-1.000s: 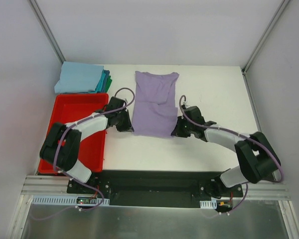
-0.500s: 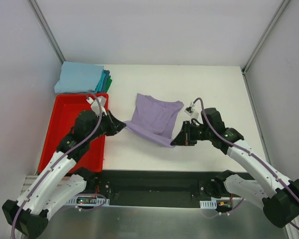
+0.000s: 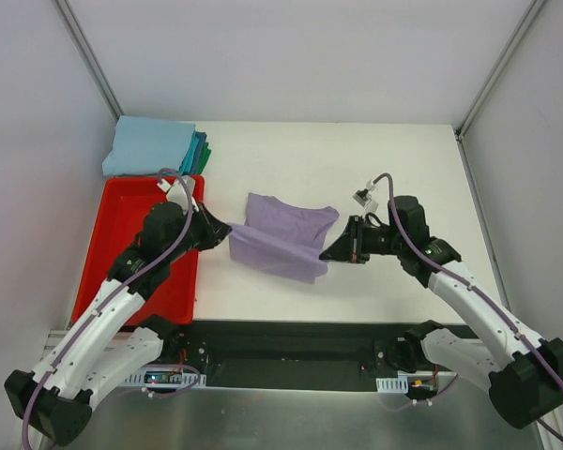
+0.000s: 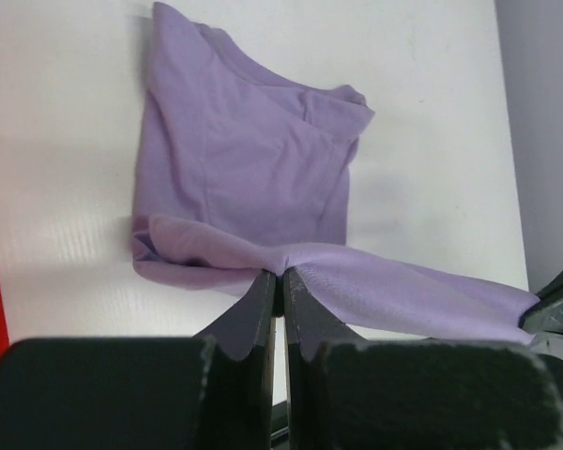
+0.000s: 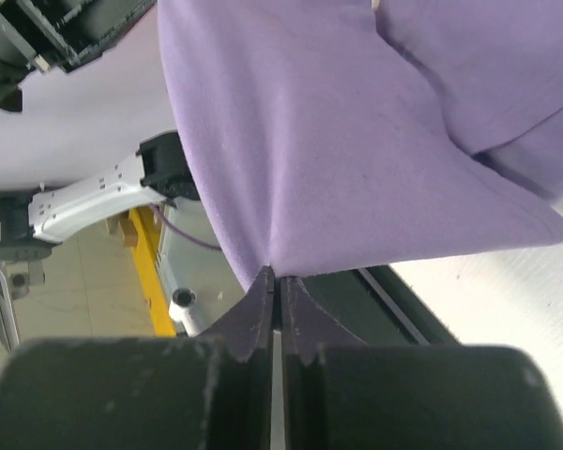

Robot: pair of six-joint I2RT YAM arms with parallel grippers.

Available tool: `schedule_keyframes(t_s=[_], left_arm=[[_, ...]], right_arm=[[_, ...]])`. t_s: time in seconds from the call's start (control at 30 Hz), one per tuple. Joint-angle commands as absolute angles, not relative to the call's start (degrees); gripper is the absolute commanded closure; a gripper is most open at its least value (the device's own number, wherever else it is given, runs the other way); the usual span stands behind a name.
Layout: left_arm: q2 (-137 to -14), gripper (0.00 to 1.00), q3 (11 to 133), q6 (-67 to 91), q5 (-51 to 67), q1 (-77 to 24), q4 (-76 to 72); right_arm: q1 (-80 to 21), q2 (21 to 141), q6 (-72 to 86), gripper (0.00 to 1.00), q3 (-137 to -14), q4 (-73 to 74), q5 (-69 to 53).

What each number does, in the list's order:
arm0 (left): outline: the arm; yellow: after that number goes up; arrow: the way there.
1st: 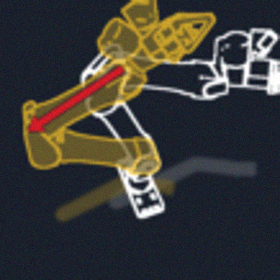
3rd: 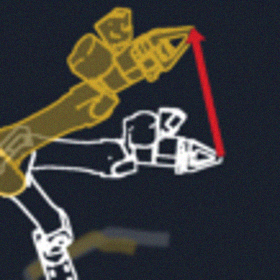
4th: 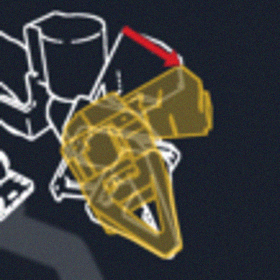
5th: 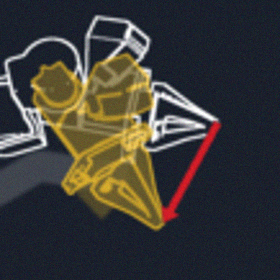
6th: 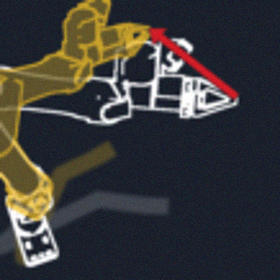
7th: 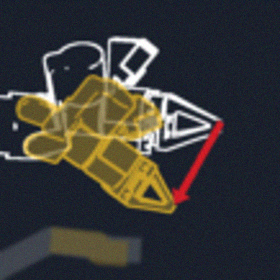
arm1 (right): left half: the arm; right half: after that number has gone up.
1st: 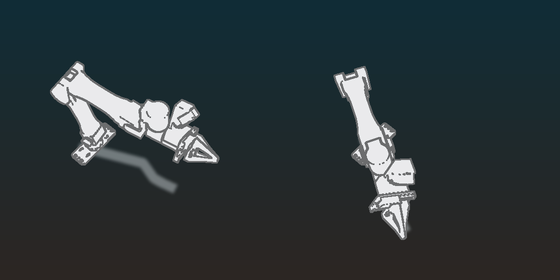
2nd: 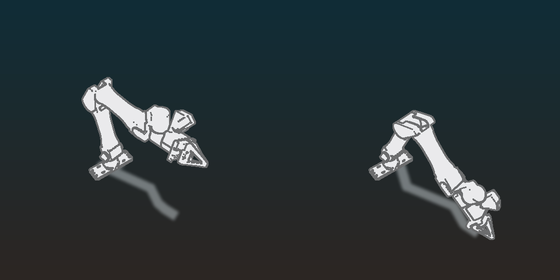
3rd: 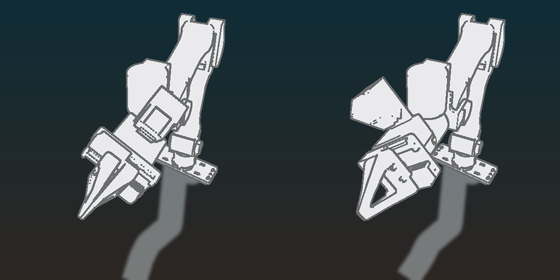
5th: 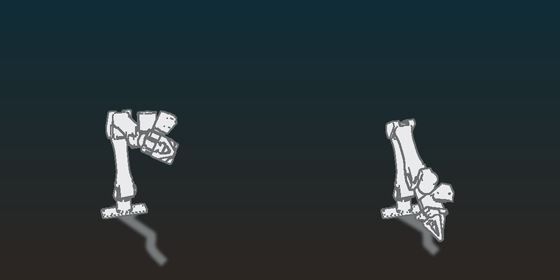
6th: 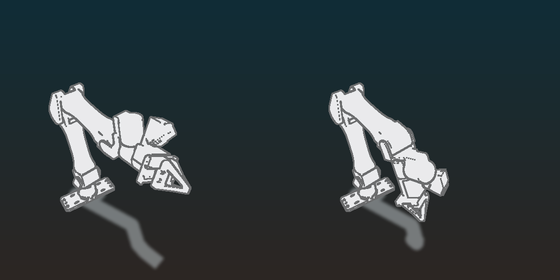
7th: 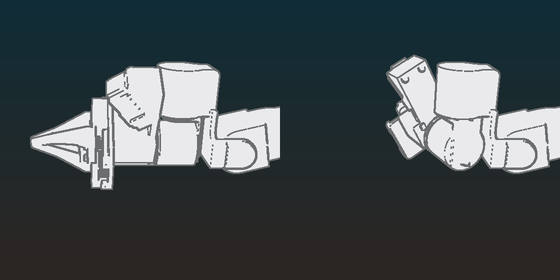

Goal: Fold and stack the t-shirts
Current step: Fold the long partially folded tshirt into a neat square

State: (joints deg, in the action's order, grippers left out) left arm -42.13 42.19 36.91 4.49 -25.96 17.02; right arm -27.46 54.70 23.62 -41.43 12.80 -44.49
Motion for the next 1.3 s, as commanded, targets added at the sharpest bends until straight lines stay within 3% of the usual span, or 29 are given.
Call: schedule_keyframes(t_s=[0.0, 0.2, 0.63, 1.27], left_arm=[[-44.4, 1.00, 45.7, 37.0, -4.5, -26.1, 16.2], [-45.2, 1.00, 46.4, 36.8, -8.9, -26.0, 16.4], [-53.3, 1.00, 50.7, 36.3, -13.2, -25.9, 16.3], [-86.3, 1.00, 69.6, 34.1, -10.6, -22.3, 14.6]], right_arm=[[-24.7, 58.5, 25.5, 1.00, -40.9, 3.1, -47.3], [-23.0, 64.7, 30.8, 1.00, -40.3, -8.4, -51.8], [-18.0, 69.6, 32.0, 1.00, -38.4, -10.6, -52.3], [-8.2, 92.6, 31.6, 0.99, -47.9, -16.4, -49.7]])
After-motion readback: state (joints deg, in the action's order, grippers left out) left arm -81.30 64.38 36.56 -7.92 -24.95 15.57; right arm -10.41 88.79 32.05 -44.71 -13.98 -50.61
